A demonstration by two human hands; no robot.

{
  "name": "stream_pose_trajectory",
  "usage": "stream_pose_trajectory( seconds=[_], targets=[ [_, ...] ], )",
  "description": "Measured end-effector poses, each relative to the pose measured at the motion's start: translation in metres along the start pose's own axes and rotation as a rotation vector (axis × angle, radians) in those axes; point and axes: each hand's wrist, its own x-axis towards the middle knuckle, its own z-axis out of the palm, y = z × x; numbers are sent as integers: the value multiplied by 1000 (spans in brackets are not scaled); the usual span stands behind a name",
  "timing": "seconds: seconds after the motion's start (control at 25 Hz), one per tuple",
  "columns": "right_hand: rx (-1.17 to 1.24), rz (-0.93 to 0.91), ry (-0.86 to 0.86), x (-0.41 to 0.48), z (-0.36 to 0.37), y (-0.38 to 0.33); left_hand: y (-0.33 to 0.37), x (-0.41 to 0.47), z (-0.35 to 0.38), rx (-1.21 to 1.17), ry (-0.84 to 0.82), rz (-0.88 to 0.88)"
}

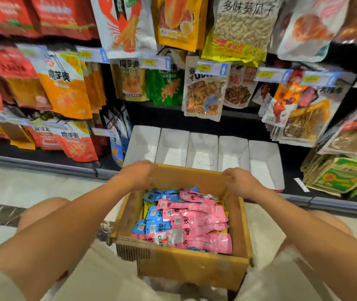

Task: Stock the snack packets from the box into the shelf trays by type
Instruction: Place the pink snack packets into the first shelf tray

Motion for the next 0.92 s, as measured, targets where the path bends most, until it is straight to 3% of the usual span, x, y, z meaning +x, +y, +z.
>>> stream_pose_trajectory(
  seconds=[0.24, 0.6, 0.92],
  targets=[
    [-42, -159, -32, -3, -10, -33, 29, -8, 16, 3, -33, 93],
    [-73, -160, -436, 48, 90, 14, 32, 41, 180, -97, -525, 125],
    [-7, -49, -491, 74, 115, 39, 76, 66, 230, 36, -492, 451]
  ],
)
